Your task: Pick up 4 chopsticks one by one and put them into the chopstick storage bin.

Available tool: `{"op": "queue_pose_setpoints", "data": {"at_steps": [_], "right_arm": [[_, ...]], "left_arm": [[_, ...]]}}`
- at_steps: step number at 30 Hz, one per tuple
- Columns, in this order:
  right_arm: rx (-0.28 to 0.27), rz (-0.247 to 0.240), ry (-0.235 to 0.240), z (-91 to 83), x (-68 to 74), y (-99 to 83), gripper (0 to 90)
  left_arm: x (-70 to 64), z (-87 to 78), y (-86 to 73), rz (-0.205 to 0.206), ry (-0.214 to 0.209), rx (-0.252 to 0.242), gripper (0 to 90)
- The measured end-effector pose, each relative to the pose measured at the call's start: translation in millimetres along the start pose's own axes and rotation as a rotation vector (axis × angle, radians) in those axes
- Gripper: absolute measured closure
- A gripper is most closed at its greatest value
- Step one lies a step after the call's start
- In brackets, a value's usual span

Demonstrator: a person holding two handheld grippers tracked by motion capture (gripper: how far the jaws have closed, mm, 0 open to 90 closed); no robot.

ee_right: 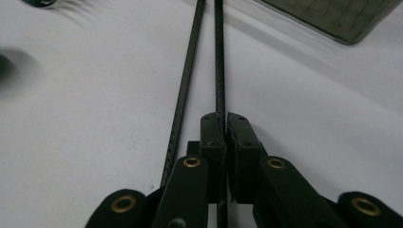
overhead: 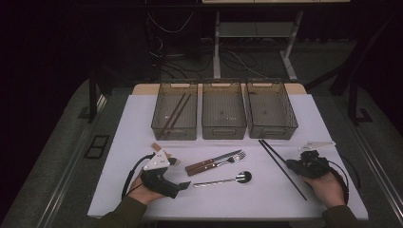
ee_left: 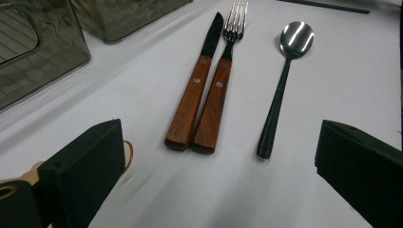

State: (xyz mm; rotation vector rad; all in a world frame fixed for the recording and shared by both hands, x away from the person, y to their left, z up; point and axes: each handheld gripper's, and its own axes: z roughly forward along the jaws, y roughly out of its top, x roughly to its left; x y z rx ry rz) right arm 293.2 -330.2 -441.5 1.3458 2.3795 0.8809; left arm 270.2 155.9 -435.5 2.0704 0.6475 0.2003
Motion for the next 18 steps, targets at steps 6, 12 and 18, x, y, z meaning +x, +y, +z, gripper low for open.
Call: {"op": "queue_pose_setpoints", "data": {"at_steps": [6, 12, 18], "right_arm": [[-0.023, -0.004, 0.021, -9.9, -0.9, 0.7, 86.3], [-0.042, 0.000, 0.032, -18.5, -1.1, 1.1, 86.3], [-0.051, -0.017, 0.061, -24.0, 2.1, 2.3, 86.3]], "left_arm": [[-0.1, 0.7, -0.2, 0.000, 0.000, 0.004, 2.1], [-1.3, 0.1, -0.3, 0.007, 0.001, 0.009, 2.1], [-1.3, 0.9, -0.2, 0.004, -0.003, 0.005, 2.1]]}}
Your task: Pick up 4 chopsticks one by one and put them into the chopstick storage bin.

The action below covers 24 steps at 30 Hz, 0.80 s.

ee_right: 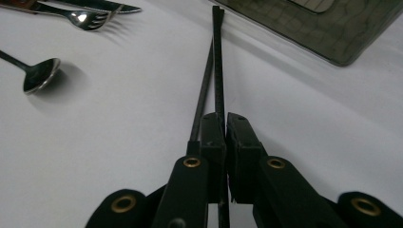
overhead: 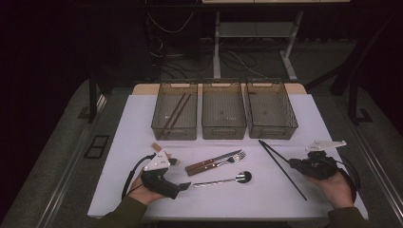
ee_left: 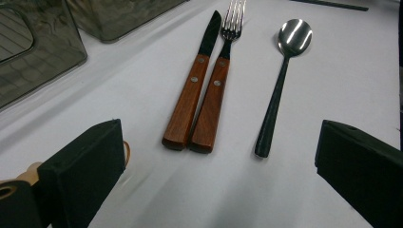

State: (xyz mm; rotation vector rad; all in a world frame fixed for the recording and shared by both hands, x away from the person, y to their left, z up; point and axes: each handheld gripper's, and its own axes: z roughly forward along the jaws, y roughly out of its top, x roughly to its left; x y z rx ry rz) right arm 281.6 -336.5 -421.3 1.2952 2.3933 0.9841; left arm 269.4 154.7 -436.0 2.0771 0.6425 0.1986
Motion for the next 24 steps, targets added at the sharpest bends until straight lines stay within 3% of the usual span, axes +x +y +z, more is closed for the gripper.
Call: {"op": "queue_pose_setpoints", "data": {"at_steps": [11, 15, 24], "right_arm": [[-0.057, -0.041, 0.053, -10.7, 15.5, 9.5, 86.3], [-0.088, -0.066, 0.069, -12.6, 22.2, 17.6, 86.3], [-0.129, -0.068, 0.113, -11.6, 34.8, 41.9, 86.3]], "left_arm": [[0.0, -0.6, -0.2, -0.012, 0.000, -0.006, 0.2], [-0.3, -0.3, 0.2, -0.018, 0.008, -0.010, 0.0], [-0.5, -0.6, 0.4, -0.022, 0.013, -0.005, 0.0]]}}
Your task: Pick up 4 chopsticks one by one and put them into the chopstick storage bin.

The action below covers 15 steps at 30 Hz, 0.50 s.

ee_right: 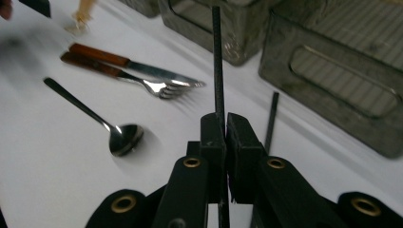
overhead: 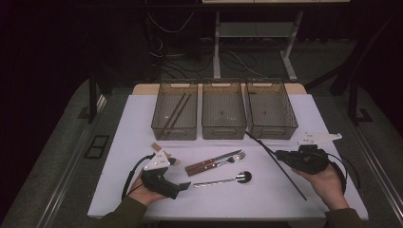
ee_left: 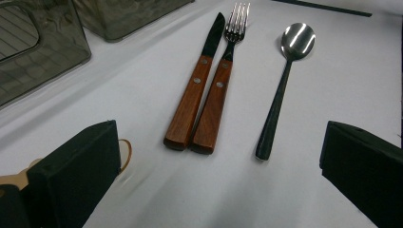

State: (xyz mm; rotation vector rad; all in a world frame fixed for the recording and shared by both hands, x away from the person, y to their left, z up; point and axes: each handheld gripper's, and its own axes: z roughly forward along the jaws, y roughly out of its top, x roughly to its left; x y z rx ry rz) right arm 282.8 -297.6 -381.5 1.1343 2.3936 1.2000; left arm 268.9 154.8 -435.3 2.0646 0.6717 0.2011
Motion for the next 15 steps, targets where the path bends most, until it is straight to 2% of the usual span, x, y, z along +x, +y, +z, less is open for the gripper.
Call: {"op": "queue_pose_setpoints", "data": {"at_steps": [8, 15], "right_arm": [[-0.025, -0.003, 0.030, 13.2, 9.4, 21.9, 86.3], [-0.033, -0.005, 0.019, 30.3, 16.8, 45.8, 86.3]], "left_arm": [[-0.1, 1.1, -0.3, -0.019, -0.002, -0.002, 0.0], [0.1, 1.2, -0.1, -0.009, -0.001, 0.006, 0.0]]}}
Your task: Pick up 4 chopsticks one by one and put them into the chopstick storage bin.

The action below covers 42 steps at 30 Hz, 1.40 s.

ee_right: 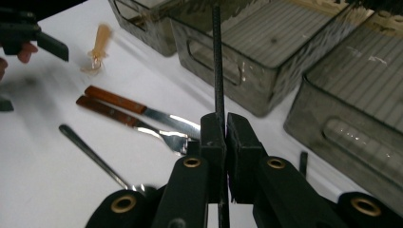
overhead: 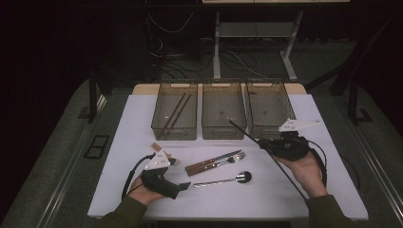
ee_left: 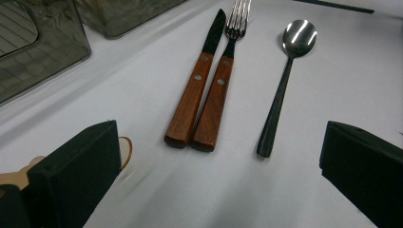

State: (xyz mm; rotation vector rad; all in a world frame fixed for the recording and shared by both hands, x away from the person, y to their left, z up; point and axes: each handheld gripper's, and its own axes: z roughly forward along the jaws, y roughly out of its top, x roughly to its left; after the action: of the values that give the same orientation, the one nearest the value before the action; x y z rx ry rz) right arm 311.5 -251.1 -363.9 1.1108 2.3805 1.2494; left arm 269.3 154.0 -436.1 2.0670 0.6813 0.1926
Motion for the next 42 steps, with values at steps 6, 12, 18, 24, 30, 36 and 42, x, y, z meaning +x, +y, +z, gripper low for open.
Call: {"op": "queue_pose_setpoints", "data": {"at_steps": [6, 12, 18, 24, 30, 36, 42], "right_arm": [[0.007, -0.001, -0.006, 17.8, 7.1, 23.8, 86.2], [0.017, -0.014, -0.019, 36.7, 14.2, 49.0, 86.2], [0.029, -0.021, -0.026, 57.5, 19.6, 71.7, 86.3], [0.035, -0.010, -0.024, 77.9, 21.2, 90.1, 86.3], [0.036, 0.014, -0.021, 97.2, 22.7, 107.5, 86.2], [0.057, 0.004, -0.028, 119.7, 29.3, 126.4, 86.2], [0.074, -0.006, -0.034, 145.1, 38.4, 145.8, 86.2]], "left_arm": [[-0.3, 0.6, -0.7, 0.012, 0.007, -0.002, 0.0], [-1.2, 1.5, -1.0, 0.006, 0.007, 0.000, 0.0], [-1.1, 2.0, -1.1, 0.017, 0.010, 0.004, 0.0], [-1.9, 2.0, -1.1, 0.019, 0.011, 0.012, 0.0], [-2.4, 2.9, -1.4, 0.015, 0.013, 0.011, 0.0], [-2.6, 3.6, -1.3, 0.024, 0.016, 0.017, 0.0], [-2.4, 4.0, -1.4, 0.021, 0.010, 0.022, 0.0]]}}
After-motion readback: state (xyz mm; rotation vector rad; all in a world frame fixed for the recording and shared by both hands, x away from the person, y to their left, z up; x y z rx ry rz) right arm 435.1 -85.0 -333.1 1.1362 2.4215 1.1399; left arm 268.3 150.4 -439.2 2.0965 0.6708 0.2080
